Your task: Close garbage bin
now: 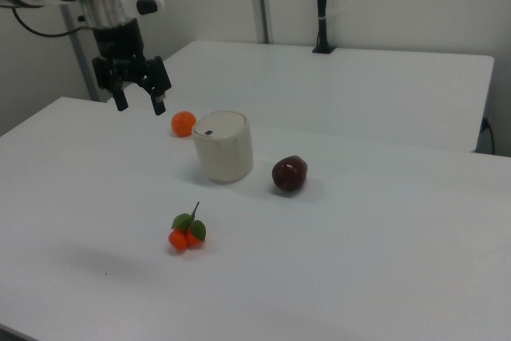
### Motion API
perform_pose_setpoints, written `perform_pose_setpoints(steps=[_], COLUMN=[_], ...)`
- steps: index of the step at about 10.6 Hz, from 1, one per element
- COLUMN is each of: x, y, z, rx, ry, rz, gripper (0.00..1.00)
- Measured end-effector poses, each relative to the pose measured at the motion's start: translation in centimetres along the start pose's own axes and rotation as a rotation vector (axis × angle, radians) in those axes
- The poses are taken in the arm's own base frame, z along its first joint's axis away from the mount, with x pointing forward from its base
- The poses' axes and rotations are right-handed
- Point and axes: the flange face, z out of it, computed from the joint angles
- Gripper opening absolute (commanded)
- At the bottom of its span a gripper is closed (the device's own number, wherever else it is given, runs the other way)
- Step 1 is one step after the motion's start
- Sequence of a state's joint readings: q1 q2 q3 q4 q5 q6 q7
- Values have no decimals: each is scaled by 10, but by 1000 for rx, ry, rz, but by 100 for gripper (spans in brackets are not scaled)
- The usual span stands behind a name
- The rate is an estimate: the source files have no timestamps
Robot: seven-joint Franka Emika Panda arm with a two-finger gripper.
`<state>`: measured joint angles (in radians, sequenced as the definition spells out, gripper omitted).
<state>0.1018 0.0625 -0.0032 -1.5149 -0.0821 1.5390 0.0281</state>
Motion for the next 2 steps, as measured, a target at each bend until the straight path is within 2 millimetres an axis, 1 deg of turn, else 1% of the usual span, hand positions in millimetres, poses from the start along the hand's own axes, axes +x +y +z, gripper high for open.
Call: perform_pose_setpoints(steps=[2], x=[0], y=[0], z=[-1], rx=[0], ry=[3], rz=[1], gripper=[100])
